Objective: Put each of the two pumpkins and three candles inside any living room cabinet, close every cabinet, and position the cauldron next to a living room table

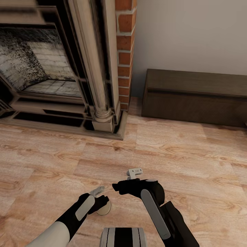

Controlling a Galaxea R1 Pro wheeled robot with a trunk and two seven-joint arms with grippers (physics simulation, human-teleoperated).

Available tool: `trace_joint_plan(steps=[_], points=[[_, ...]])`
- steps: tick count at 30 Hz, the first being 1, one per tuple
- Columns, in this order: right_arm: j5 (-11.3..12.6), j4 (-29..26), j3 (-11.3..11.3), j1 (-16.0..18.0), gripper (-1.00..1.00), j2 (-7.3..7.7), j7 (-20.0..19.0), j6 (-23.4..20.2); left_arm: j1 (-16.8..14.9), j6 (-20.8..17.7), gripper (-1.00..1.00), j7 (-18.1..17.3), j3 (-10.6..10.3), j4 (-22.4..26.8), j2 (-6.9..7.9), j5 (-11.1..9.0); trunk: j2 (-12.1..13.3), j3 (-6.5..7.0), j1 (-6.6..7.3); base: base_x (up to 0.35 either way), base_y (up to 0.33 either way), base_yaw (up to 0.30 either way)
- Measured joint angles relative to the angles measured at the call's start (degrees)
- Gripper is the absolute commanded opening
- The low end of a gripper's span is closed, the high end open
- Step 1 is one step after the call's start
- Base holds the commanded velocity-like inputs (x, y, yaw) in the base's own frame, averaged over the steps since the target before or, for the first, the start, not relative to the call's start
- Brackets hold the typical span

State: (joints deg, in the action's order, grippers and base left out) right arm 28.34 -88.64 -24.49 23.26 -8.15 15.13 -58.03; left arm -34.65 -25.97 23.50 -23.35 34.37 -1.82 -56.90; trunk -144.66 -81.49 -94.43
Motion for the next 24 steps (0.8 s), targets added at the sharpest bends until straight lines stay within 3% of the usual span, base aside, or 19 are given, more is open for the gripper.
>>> trace_joint_plan(steps=[14,18,24], points=[[0.0,0.0,0.0,0.0,1.0,0.01,0.0,0.0,0.0,-0.2,1.0,-0.7,0.0,0.0,0.1,0.3,0.0,-0.01,-0.01,0.0,0.0,0.0],[0.0,0.0,0.0,0.0,1.0,0.02,0.0,0.0,0.0,-0.2,1.0,-2.3,0.0,0.0,0.14,0.5,0.0,-0.01,-0.01,0.0,0.0,0.0],[0.0,0.0,0.0,0.0,1.0,0.02,0.0,-0.1,0.0,-0.2,1.0,-2.9,0.0,0.0,0.19,0.5,0.0,-0.67,-0.09,0.0,0.0,0.0]])
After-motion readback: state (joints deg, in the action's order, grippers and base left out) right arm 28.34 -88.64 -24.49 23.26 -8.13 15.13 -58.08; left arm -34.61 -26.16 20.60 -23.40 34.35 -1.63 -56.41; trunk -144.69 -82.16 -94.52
